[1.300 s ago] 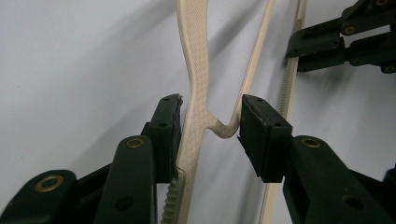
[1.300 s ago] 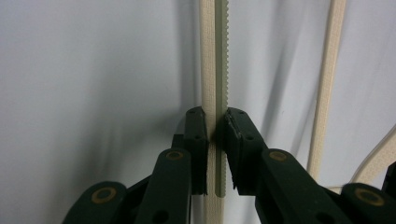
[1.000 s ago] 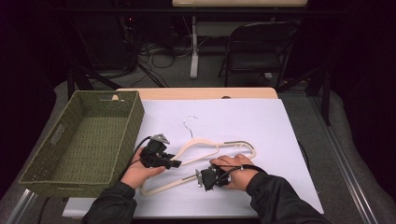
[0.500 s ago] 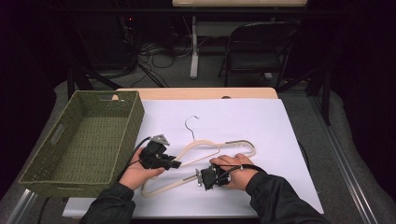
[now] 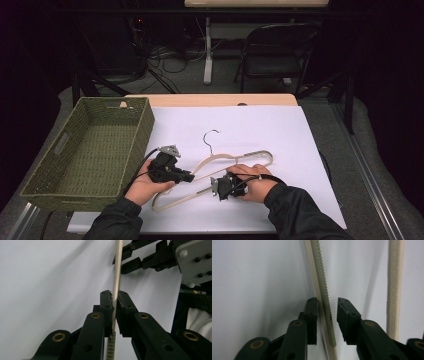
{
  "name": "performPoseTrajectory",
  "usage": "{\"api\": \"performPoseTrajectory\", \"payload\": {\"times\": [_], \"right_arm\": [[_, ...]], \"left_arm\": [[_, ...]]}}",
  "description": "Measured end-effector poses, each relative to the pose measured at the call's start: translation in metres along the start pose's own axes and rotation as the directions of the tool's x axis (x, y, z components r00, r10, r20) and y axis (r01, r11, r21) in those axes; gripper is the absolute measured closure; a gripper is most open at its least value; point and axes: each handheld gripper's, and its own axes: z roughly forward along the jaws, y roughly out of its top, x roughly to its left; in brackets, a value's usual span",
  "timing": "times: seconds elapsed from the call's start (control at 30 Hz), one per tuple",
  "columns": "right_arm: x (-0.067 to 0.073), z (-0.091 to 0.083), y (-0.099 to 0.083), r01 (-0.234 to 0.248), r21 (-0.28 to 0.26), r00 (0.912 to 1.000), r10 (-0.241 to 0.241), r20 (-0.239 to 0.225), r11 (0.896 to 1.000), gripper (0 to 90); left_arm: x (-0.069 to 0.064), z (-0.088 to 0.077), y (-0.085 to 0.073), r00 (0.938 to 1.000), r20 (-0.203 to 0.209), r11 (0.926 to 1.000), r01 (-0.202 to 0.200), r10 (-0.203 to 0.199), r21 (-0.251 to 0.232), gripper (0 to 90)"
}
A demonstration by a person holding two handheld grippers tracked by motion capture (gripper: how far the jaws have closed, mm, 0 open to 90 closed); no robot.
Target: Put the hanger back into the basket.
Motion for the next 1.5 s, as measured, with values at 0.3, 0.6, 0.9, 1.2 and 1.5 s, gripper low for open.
{"api": "performPoseTrajectory", "payload": {"times": [0.3,0.6,0.9,1.2,1.5], "right_arm": [[-0.002,-0.009,-0.002,-0.065,-0.06,0.9978,0.064,-0.018,0.996,62.7],[-0.005,-0.011,-0.008,-0.112,-0.078,0.9936,0.11,-0.023,0.991,61.5],[-0.008,-0.016,-0.011,-0.14,-0.101,0.9902,0.139,-0.018,0.985,60.7],[-0.01,-0.023,-0.02,-0.181,-0.131,0.9834,0.181,-0.015,0.975,58.5],[-0.011,-0.03,-0.032,-0.23,-0.153,0.9731,0.229,-0.027,0.961,56.5]], "left_arm": [[0.001,0.0,-0.001,0.9989,0.048,1.0,-0.003,0.003,-0.006,85.8],[-0.006,0.002,0.001,0.9986,0.046,0.9997,-0.023,0.023,-0.01,87.2],[-0.007,-0.003,0.001,0.9996,0.016,0.9992,-0.022,0.023,-0.034,87.4],[-0.014,-0.015,0.006,0.9989,-0.041,0.9984,-0.026,0.024,-0.049,87.4],[-0.019,-0.031,0.013,0.9968,-0.08,0.9967,-0.005,-0.002,-0.081,87.5]]}}
